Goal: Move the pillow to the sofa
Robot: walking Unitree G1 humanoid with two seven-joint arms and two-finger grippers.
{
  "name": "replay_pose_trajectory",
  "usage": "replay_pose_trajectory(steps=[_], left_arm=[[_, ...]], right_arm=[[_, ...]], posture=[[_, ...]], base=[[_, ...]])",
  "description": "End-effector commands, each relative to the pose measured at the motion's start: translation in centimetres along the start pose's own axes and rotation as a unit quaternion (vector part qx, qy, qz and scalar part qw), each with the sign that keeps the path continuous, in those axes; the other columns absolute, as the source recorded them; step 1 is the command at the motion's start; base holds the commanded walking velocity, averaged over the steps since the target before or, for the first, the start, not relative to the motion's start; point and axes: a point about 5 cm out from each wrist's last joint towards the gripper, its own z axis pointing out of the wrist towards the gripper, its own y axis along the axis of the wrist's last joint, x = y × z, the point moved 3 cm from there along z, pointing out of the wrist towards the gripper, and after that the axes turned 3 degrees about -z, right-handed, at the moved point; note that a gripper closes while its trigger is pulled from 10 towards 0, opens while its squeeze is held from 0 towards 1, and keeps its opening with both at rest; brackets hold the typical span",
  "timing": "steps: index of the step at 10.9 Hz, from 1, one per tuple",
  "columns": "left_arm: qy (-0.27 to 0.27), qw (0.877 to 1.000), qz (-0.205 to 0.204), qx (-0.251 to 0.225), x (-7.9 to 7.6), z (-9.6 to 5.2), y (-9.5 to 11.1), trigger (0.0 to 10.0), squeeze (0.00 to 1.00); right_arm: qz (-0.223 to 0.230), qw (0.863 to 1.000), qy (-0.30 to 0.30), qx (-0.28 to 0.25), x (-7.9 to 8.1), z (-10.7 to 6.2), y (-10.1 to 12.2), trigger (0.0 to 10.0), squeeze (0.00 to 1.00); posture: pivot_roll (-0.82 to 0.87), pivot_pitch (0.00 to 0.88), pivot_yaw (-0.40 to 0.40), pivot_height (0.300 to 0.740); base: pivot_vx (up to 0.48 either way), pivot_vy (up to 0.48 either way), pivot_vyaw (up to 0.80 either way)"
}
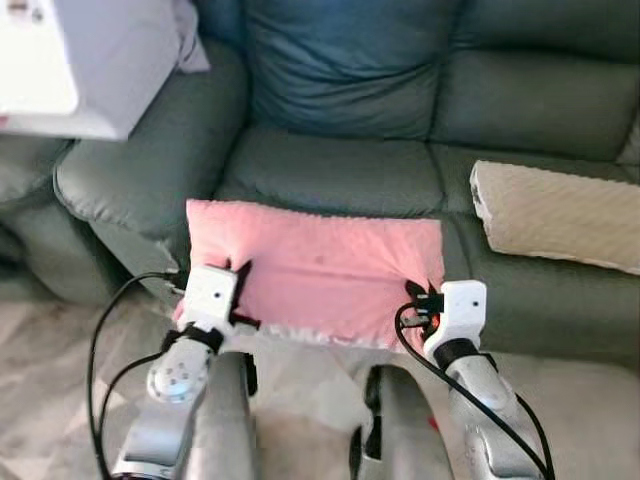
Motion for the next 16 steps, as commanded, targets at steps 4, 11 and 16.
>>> replay_pose_trajectory(steps=[4, 11, 16], left_arm=[[-0.012, 1.0, -0.011, -0.016, -0.5, 0.2, 0.8, 10.0, 0.0], [-0.009, 1.0, -0.008, -0.008, -0.4, 0.2, 0.7, 10.0, 0.0], [0.062, 0.998, 0.012, 0.022, 3.9, 1.5, 0.2, 10.0, 0.0]], right_arm=[[-0.002, 1.0, -0.008, -0.006, -0.7, 0.0, 0.3, 10.0, 0.0], [-0.004, 1.0, -0.006, -0.003, -0.7, -0.1, 0.3, 10.0, 0.0], [-0.006, 1.0, 0.02, -0.017, 0.5, 2.6, 2.5, 10.0, 0.0]], posture=[[-0.01, 0.135, -0.039, 0.61], [-0.02, 0.166, -0.04, 0.61], [-0.01, 0.334, -0.059, 0.61]], base=[[0.32, 0.0, 0.0], [0.256, 0.0, 0.0], [0.0, 0.0, 0.0]])
